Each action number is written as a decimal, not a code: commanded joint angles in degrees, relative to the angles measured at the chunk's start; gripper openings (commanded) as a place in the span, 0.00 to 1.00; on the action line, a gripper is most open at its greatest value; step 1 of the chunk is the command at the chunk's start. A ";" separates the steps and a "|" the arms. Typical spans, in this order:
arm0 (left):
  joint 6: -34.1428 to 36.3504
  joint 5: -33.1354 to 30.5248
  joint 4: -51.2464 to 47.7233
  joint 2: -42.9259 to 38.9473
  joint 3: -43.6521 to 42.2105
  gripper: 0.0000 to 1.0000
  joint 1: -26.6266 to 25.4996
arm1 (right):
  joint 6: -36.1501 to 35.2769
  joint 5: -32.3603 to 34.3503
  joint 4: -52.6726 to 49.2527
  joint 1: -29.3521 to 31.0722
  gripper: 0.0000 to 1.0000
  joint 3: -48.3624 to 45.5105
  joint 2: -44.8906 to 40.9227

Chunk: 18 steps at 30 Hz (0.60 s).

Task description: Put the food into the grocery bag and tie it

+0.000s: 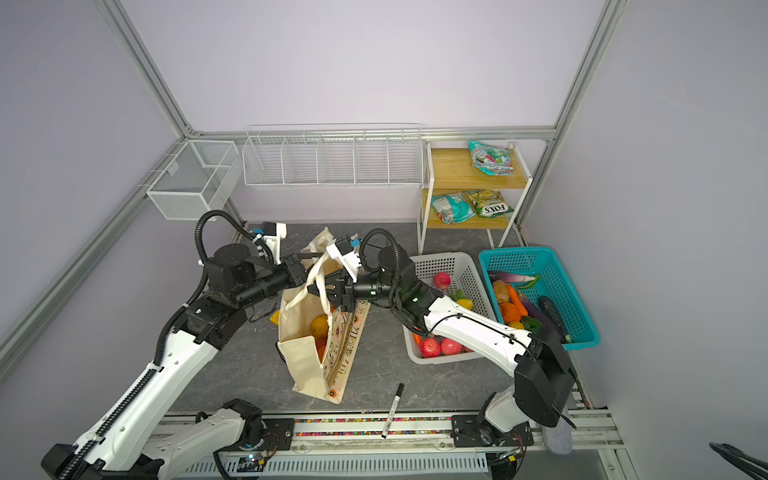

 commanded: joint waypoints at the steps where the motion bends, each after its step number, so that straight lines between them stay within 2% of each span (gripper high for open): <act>1: 0.79 0.68 -1.93 -0.78 1.60 0.00 0.56 | -4.72 1.97 -4.69 -0.42 0.07 0.92 -2.65; 10: -0.33 3.23 -1.59 -2.11 3.05 0.00 3.30 | -15.17 9.71 -22.17 -1.29 0.07 -0.47 -7.20; 18: -0.54 3.09 -2.62 -3.86 2.28 0.00 4.51 | -19.46 19.80 -30.00 -2.74 0.07 -2.13 -11.48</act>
